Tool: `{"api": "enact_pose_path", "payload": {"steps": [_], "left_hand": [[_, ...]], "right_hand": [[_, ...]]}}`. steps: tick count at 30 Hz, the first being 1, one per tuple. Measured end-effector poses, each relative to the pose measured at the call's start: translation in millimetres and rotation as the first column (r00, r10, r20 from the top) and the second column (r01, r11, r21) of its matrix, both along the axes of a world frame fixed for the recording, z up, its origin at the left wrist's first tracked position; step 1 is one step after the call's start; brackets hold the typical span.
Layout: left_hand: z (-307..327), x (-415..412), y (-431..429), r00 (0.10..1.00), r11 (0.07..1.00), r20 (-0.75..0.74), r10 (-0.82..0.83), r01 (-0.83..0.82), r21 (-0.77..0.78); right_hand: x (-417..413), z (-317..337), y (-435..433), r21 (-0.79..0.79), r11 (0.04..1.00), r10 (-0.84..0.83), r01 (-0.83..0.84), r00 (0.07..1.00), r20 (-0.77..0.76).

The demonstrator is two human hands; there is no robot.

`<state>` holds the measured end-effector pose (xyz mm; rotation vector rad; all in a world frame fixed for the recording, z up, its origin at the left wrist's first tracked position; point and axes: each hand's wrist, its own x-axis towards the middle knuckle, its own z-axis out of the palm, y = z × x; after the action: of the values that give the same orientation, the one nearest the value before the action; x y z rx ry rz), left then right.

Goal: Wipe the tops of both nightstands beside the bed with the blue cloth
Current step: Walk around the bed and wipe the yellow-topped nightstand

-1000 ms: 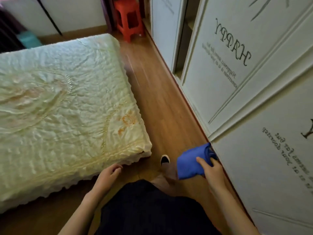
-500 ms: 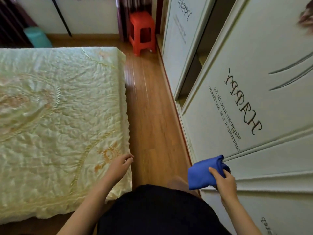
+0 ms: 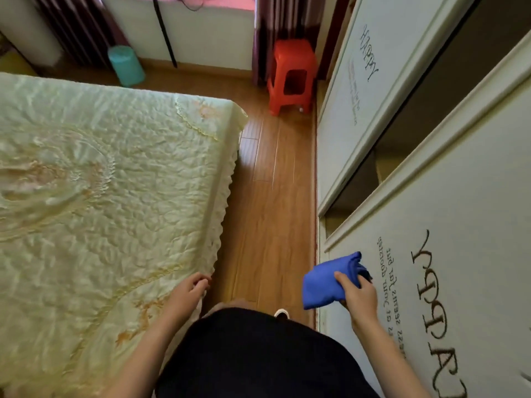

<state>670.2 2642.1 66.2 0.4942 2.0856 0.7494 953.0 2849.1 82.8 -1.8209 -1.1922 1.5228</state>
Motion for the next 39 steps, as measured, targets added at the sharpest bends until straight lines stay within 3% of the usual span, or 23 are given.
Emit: {"api": "enact_pose_path", "payload": {"steps": [10, 16, 24, 29, 35, 39], "left_hand": [[-35, -89, 80, 0.910, 0.905, -0.015, 0.415, -0.415, -0.098], [-40, -199, 217, 0.916, 0.916, 0.034, 0.400, -0.397, -0.065], [-2, -344, 443, 0.984, 0.984, 0.030, 0.174, -0.175, 0.043], [-4, -407, 568, 0.990, 0.987, 0.024, 0.141, -0.142, 0.080], [-18, -451, 679, 0.971, 0.971, 0.051, 0.233, -0.235, 0.037], [-21, -479, 722, 0.945, 0.946, 0.059, 0.322, -0.323, 0.000]], "right_hand": [[-145, -21, 194, -0.011, 0.981, 0.194, -0.194, 0.981, -0.022], [-220, -23, 314, -0.021, 0.988, 0.153, -0.153, 0.988, 0.017], [-273, -9, 462, 0.010, 0.998, -0.060, 0.059, 0.994, 0.094], [-315, -22, 566, -0.020, 0.986, -0.166, 0.167, 0.985, 0.055], [-417, -29, 705, -0.042, 0.996, -0.075, 0.075, 0.997, 0.013], [-507, -19, 792, -0.018, 0.992, 0.123, -0.123, 0.992, 0.012]]}}
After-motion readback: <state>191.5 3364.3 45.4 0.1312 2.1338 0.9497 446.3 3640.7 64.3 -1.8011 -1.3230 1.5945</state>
